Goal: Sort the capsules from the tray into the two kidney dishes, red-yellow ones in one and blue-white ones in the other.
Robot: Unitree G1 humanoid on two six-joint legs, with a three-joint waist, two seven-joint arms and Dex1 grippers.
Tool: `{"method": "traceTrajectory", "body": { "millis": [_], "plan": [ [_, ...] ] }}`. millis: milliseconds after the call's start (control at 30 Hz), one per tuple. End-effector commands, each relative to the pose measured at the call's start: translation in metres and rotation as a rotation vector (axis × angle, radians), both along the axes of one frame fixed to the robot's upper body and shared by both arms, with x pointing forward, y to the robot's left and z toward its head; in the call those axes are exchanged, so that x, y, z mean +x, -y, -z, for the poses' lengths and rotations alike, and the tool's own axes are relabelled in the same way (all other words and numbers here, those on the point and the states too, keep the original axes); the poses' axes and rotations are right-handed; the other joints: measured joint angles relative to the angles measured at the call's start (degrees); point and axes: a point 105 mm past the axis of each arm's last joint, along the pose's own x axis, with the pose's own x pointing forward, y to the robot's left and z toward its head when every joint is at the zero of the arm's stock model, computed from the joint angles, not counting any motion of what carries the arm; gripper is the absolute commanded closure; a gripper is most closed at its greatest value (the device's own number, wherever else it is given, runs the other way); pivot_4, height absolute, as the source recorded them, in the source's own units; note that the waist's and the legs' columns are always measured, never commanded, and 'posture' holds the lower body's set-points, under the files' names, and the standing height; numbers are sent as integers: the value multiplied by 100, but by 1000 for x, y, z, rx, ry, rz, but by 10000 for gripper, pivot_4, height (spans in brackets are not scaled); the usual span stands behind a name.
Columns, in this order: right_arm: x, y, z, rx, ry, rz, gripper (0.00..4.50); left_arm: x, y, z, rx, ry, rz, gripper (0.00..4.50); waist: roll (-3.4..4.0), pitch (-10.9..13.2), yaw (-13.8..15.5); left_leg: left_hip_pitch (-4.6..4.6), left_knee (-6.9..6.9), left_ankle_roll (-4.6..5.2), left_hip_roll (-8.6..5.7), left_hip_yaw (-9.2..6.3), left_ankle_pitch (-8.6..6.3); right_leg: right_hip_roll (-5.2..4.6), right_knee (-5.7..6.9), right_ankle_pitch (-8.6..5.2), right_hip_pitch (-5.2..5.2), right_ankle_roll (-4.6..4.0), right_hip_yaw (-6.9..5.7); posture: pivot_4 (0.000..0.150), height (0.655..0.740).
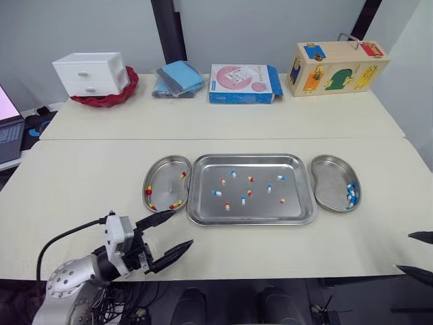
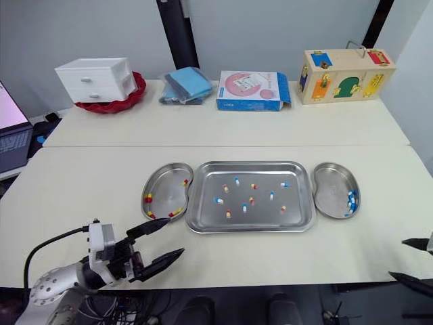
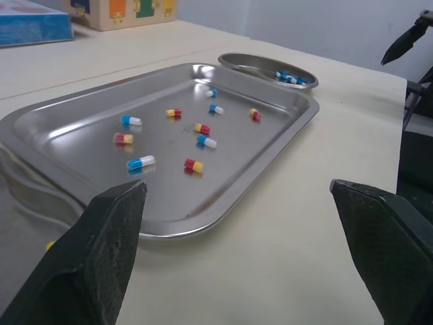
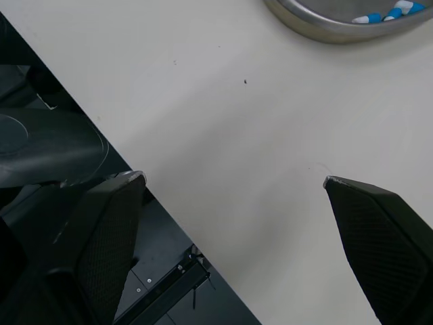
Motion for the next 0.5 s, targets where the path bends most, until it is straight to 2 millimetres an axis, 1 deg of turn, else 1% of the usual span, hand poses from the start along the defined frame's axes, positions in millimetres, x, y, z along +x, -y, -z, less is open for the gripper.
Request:
{"method": "traceTrajectory", "body": {
  "millis": [33,67,100,233,333,500],
  "plan": [
    [-13,-18,-2,-19,-27,-86,421,-3,4,2,13,46,11,0,1,-1,3,0,-1,0,0,0,0,0,0,-1,0,0,-1,1500,7078],
    [-16,-23,0,-20,-40,-104,421,-3,4,2,11,49,10,0,0,0,5,0,-2,0,0,0,0,0,0,-1,0,0,-1,1500,7078],
    [-18,-32,1,-5,-41,-123,421,-3,4,3,7,48,5,0,-3,-1,5,0,-1,0,0,0,0,0,0,-1,0,0,0,1500,7078],
    [-18,-62,-2,60,-26,-183,421,-2,2,5,3,54,-18,0,-5,-4,0,1,1,0,0,0,0,0,0,-1,1,1,1,1500,7078],
    [-2,-103,-15,137,50,-253,421,-2,-3,9,2,46,-48,0,-7,-5,-10,3,1,0,0,0,0,0,0,-1,2,0,1,1500,7078],
    [25,-144,-30,223,120,-268,421,-2,-4,11,4,51,-52,0,-30,-17,6,4,2,0,0,0,0,1,0,0,4,0,3,1500,7078]
  ]
}}
